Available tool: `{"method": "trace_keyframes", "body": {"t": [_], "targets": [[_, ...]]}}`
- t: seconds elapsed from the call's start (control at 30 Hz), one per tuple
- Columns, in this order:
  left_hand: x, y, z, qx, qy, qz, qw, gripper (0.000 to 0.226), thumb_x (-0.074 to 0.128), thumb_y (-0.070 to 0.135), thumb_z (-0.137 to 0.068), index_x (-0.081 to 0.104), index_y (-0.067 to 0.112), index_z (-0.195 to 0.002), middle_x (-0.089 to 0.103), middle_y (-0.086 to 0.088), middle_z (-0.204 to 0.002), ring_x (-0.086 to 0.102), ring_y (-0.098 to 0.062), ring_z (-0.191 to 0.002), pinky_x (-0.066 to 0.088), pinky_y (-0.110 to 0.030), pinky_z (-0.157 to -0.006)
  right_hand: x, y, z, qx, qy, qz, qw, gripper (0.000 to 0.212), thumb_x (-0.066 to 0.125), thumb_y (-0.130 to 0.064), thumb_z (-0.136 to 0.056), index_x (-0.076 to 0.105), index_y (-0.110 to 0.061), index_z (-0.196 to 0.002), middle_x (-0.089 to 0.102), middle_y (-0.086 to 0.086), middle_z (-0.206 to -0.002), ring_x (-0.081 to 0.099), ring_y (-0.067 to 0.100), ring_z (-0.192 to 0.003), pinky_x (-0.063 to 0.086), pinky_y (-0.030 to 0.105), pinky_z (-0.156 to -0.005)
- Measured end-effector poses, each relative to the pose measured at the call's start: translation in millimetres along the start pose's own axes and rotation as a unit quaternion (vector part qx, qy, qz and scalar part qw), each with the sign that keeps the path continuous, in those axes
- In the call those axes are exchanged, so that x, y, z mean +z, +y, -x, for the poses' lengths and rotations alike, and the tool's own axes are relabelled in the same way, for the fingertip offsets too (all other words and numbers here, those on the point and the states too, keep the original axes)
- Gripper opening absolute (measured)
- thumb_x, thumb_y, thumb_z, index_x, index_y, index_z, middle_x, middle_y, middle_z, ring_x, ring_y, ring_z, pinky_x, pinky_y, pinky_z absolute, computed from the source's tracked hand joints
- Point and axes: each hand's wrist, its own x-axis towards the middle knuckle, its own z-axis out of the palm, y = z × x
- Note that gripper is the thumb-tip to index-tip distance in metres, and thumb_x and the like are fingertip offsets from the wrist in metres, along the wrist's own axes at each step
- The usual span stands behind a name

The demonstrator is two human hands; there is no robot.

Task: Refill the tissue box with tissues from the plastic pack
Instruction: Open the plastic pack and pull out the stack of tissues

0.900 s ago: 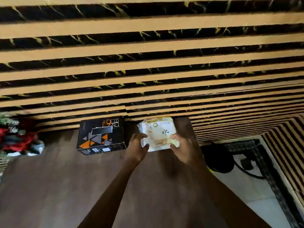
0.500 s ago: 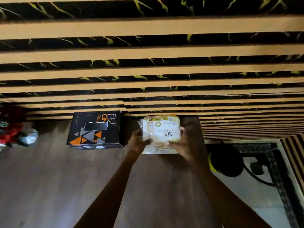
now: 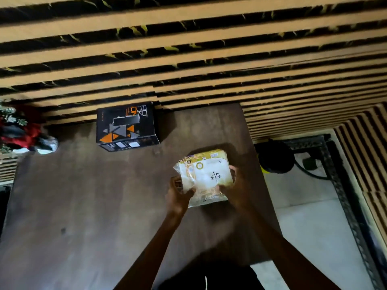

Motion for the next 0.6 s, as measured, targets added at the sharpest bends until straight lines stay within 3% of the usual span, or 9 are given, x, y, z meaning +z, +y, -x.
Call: {"method": "trace_keyframes", "body": {"t": [0.1,0.17,0.23,0.27,0.33,0.43,0.53,0.6], "targets": [[-6,-23,34,0.004,-0.037,-0.009,0.999,0.044,0.077,0.002,-0.073,0.047,0.018,-0.102,0.065,0.000,-0.096,0.063,-0.011,-0.079,0.057,-0.025,-0.067,0,26,38,-0.024,0.027,0.023,0.999,0.093,0.079,-0.035,-0.051,0.044,0.001,-0.130,0.059,0.004,-0.115,0.062,-0.007,-0.096,0.053,0.008,-0.076],[-5,-35,45,-0.024,-0.063,-0.004,0.998,0.041,0.074,-0.002,-0.075,0.047,0.015,-0.101,0.065,-0.009,-0.101,0.063,-0.019,-0.082,0.057,-0.033,-0.073,-4,42,52,-0.017,0.039,0.059,0.997,0.095,0.075,-0.042,-0.051,0.044,0.000,-0.131,0.059,0.006,-0.117,0.062,0.002,-0.106,0.054,0.027,-0.087],[-4,-42,54,-0.054,-0.089,-0.001,0.995,0.030,0.069,-0.001,-0.080,0.048,0.013,-0.096,0.063,-0.012,-0.101,0.060,-0.023,-0.085,0.053,-0.027,-0.070,-8,49,61,-0.022,0.050,0.151,0.987,0.094,0.075,-0.045,-0.057,0.042,-0.005,-0.136,0.055,0.016,-0.131,0.056,0.028,-0.119,0.047,0.049,-0.100],[-4,-45,58,-0.039,-0.090,-0.033,0.995,0.024,0.067,0.002,-0.082,0.050,0.010,-0.097,0.060,-0.013,-0.102,0.059,-0.024,-0.088,0.048,-0.020,-0.067,-10,50,67,-0.040,0.062,0.235,0.969,0.090,0.075,-0.045,-0.063,0.042,-0.009,-0.138,0.052,0.017,-0.137,0.051,0.035,-0.124,0.042,0.054,-0.104],[-3,-49,61,0.055,-0.049,-0.153,0.985,0.030,0.066,0.006,-0.081,0.053,0.002,-0.107,0.055,-0.017,-0.112,0.053,-0.029,-0.102,0.042,-0.024,-0.074,-13,49,75,-0.094,0.119,0.397,0.905,0.074,0.080,-0.036,-0.068,0.051,-0.014,-0.132,0.057,0.017,-0.133,0.053,0.042,-0.121,0.040,0.055,-0.104],[-3,-37,62,0.205,-0.025,-0.294,0.933,0.043,0.060,0.005,-0.080,0.053,0.006,-0.123,0.047,-0.016,-0.133,0.049,-0.031,-0.116,0.043,-0.036,-0.094,-12,42,82,-0.187,0.113,0.468,0.856,0.055,0.087,-0.029,-0.061,0.066,-0.015,-0.110,0.070,0.012,-0.109,0.064,0.039,-0.104,0.044,0.052,-0.091],[3,-28,49,0.274,-0.129,-0.425,0.853,0.053,0.059,0.013,-0.084,0.048,0.016,-0.136,0.042,-0.011,-0.145,0.041,-0.032,-0.131,0.035,-0.040,-0.107,-9,30,76,-0.107,0.020,0.499,0.860,0.044,0.072,-0.043,-0.076,0.063,-0.022,-0.114,0.066,0.004,-0.115,0.057,0.031,-0.115,0.034,0.051,-0.100],[7,-22,44,0.247,-0.186,-0.440,0.843,0.062,0.065,0.020,-0.081,0.044,0.017,-0.140,0.039,-0.008,-0.147,0.038,-0.031,-0.134,0.032,-0.037,-0.109,-9,21,69,-0.056,0.006,0.498,0.866,0.039,0.067,-0.051,-0.077,0.062,-0.028,-0.108,0.067,-0.004,-0.111,0.057,0.022,-0.114,0.028,0.047,-0.101]]}}
